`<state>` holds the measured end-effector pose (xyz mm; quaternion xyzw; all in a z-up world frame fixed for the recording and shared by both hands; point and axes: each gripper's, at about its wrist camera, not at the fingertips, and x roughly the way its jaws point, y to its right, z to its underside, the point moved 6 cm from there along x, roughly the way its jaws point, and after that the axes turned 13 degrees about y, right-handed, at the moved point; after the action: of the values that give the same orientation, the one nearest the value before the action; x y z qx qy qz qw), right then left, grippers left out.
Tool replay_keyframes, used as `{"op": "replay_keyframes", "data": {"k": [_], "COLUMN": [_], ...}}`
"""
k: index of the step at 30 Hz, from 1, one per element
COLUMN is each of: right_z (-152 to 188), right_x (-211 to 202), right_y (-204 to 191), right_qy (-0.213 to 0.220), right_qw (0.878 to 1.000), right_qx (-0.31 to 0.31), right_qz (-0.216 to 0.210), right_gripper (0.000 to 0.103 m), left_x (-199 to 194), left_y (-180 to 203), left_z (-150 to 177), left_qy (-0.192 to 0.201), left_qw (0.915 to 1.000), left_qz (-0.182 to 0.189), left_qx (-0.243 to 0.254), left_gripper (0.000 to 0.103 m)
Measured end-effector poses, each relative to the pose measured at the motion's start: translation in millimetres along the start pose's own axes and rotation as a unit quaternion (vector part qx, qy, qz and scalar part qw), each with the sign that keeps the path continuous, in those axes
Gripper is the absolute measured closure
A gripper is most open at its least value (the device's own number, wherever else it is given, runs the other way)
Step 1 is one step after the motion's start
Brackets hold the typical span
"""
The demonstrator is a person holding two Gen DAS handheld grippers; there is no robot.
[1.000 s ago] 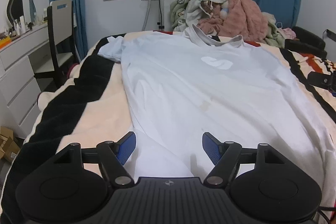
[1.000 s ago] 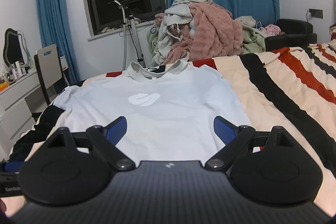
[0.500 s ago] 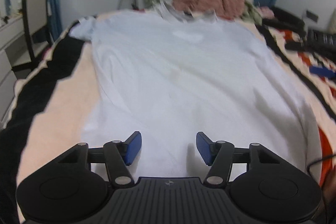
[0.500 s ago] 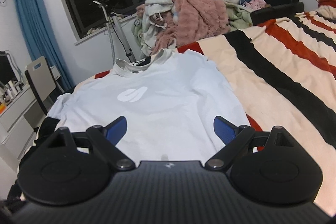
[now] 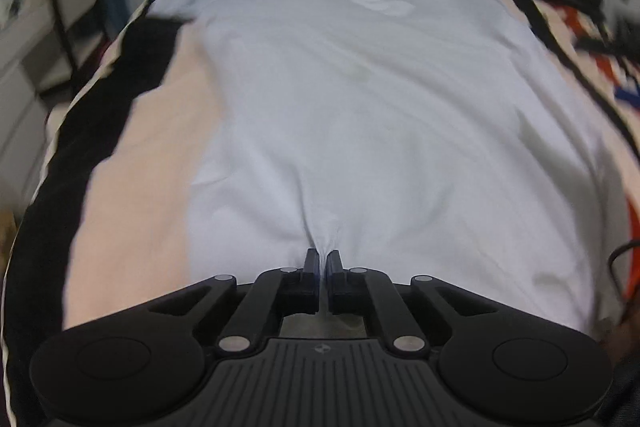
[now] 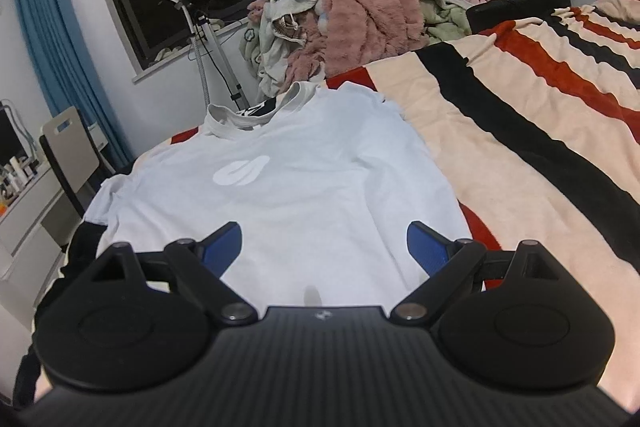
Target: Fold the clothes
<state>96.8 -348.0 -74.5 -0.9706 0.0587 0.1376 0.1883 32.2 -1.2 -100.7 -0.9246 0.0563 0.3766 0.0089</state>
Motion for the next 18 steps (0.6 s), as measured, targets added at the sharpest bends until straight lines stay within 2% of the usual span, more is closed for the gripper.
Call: {"op": "replay_keyframes", "data": {"k": [2,4,8,11,13,16,17,18], "right_z": [-1.3,-2.4,-4.3,-4.6,-5.2,-8.1,-9.2,-10.1], "right_x": [-2.4,-4.0,-4.5,-4.6,-5.9,-9.3,-10.3,-11.0], "right_y": [0.1,-1.3,-4.0,-6.3,-7.1,-8.9,-10.1,-11.8], "right_qy": [0.002,0.005,0.006,0.007,0.011,0.021,0.025,0.029], "right_qw": [1.000,1.000,1.000,1.000,1.000,0.999,0.999,0.999], "right_qx": [0.001,0.002,0.002,-0.004,-0.011,-0.023,-0.026,-0.030], "right_qz": [-0.002,-0.006,-0.014,-0.017,-0.017,-0.017,-0.018,-0.019], "right_gripper": [0.012,0.012,0.012,0.012,0.012,0.012,0.012,0.012], "left_x": [-14.6,-25.9,-32.0,-26.1,-23.2,-21.6,-22.5,-23.5], "left_y": [-28.3,-60.2,-119.9,-142.8,-139.8,-129.5,-124.4,-119.2], "left_z": [-5.7,-8.2,0.1,5.6,4.0,-5.5,-10.1,-14.9], "left_qy": [-0.015,-0.036,-0.088,-0.111,-0.112,-0.096,-0.083,-0.070], "left_qw": [0.9990,0.9959,0.9807,0.9698,0.9716,0.9786,0.9825,0.9862], "left_qz": [-0.003,-0.029,-0.108,-0.150,-0.157,-0.156,-0.146,-0.134], "left_qx": [-0.043,-0.077,-0.137,-0.157,-0.137,-0.095,-0.081,-0.067], "left_gripper": [0.100,0.100,0.100,0.099,0.097,0.086,0.078,0.066]}}
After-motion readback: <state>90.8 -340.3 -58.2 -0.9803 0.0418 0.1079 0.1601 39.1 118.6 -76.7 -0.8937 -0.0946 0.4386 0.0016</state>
